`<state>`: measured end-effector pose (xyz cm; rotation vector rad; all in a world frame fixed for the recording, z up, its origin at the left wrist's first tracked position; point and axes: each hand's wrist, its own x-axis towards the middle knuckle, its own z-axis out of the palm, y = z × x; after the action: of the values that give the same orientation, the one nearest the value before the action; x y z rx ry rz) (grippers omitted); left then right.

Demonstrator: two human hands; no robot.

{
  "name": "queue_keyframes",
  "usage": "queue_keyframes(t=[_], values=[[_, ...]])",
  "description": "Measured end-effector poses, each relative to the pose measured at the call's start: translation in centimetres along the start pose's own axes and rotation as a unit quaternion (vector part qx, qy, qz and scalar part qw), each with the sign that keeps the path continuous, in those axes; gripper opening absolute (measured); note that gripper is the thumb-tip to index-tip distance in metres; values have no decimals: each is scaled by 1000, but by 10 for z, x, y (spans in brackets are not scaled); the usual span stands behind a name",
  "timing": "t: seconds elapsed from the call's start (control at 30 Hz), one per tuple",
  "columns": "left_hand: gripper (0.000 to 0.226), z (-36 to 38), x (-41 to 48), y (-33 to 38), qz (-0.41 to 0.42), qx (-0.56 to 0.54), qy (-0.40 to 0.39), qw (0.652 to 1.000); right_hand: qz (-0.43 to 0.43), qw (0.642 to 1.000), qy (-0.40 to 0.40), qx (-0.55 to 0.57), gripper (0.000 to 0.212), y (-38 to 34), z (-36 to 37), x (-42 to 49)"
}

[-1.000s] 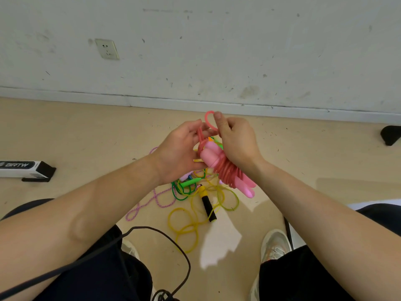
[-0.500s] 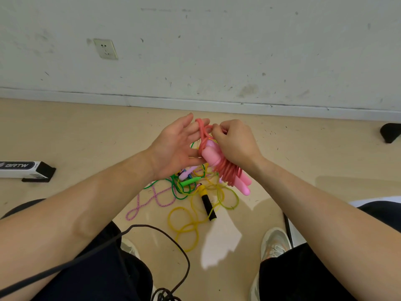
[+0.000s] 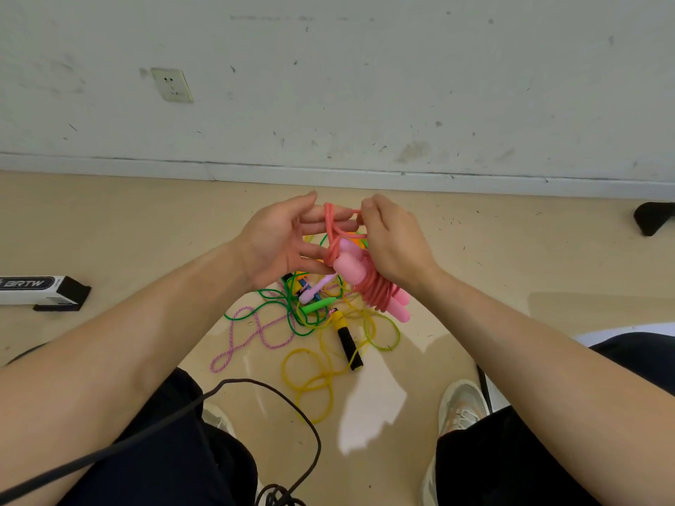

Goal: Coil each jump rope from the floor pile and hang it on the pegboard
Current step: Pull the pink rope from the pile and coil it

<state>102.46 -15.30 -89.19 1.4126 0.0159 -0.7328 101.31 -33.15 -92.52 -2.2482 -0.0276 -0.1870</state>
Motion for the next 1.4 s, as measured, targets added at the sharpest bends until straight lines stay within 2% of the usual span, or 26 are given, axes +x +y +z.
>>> queue_keyframes(t=[0.07,0.13,0.27,0.4,0.7,0.87,1.17,1.4], values=[[47,2,-1,1,8,7,0,1000,5,999,-11,38,36,1,-1,0],[42,4,-2,1,18,17,-4,1000,-11,993,-55,105,36,0,0,-1],[31,3,-4,2,32,21,-7,999,-14,962,-130,241,35,-3,3,-2],[29,3,-7,4,35,19,-15,999,18,930,-132,341,25,-6,-1,-1],[30,5,-8,3,17,-3,-34,999,80,912,-142,377,17,-16,-5,-4],[29,4,-9,5,6,-11,-33,999,106,911,-154,368,23,-18,-6,-7],[30,7,-4,2,6,-15,-3,1000,136,909,-113,377,16,-14,-2,-6],[25,10,-3,0,7,-33,14,999,140,880,-124,436,17,-7,0,-4]])
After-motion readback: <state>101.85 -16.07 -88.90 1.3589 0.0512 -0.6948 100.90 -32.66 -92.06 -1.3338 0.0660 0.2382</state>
